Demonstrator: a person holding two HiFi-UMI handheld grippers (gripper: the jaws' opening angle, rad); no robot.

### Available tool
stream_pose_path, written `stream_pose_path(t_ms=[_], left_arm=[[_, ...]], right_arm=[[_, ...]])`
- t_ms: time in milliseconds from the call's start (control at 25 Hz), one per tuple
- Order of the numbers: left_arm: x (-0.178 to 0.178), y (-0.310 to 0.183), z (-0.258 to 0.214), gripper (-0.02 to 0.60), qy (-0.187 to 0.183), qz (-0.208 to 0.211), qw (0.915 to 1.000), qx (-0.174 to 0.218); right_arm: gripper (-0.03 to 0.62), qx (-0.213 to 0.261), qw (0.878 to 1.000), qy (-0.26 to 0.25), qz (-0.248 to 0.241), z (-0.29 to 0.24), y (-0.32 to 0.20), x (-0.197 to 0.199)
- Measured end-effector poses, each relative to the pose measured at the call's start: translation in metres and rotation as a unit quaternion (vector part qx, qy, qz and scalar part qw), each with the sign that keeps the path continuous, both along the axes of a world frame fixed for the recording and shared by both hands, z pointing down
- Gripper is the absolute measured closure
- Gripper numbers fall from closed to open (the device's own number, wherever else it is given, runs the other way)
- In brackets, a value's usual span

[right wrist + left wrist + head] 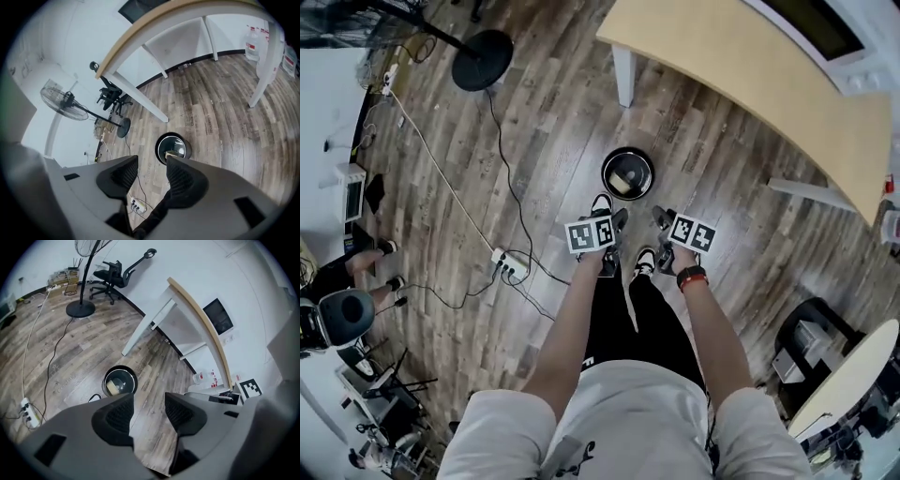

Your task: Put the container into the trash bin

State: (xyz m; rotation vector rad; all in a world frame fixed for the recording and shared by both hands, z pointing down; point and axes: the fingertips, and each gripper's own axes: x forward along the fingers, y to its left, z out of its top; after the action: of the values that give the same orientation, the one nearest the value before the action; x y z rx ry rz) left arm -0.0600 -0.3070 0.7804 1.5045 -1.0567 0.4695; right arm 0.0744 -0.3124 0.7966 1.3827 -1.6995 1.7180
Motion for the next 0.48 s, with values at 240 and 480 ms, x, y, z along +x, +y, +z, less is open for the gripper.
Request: stream_pose_path(t_ms=[240, 480], left_arm=[[0.012, 0.023, -0.093, 0.365, -0.003, 0.004, 0.9988, 0.048], [0.022, 0.038, -0.175, 0.368, -0.014, 0.01, 0.994, 0.108]], right_arm=[[0.391, 0.057, 0.998, 0.018, -0.029, -0.094, 0.018, 0.011], [0.393, 0.117, 0.991, 0.025, -0.052, -0.177, 0.027, 0.022]])
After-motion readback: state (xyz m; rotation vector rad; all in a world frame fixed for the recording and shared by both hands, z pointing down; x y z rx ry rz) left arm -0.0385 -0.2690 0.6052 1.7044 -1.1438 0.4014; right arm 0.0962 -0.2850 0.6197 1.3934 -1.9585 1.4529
